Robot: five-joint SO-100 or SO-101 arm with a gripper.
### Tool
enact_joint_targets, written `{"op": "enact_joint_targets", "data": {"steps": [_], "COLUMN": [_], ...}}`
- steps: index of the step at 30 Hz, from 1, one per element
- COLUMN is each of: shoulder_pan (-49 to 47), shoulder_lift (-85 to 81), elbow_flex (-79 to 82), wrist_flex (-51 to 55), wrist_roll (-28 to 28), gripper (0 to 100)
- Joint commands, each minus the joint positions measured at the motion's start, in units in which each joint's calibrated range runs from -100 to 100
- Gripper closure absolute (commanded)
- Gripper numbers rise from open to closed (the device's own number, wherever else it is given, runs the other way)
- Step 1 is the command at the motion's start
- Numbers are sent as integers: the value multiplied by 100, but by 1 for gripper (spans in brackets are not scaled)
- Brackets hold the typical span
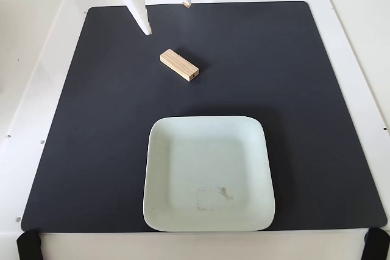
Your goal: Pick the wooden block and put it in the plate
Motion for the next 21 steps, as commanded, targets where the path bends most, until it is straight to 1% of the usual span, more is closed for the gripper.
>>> {"op": "enact_joint_targets", "data": {"steps": [1, 6, 15, 21], "shoulder_pan": [-32, -76, -323, -390], "shoulder_lift": [275, 648, 732, 766], "elbow_flex": [-241, -16, 1073, 1388], "wrist_flex": [-423, -856, -1598, -2014], "wrist_roll": [5, 5, 5, 5], "gripper": [62, 65, 65, 65]}}
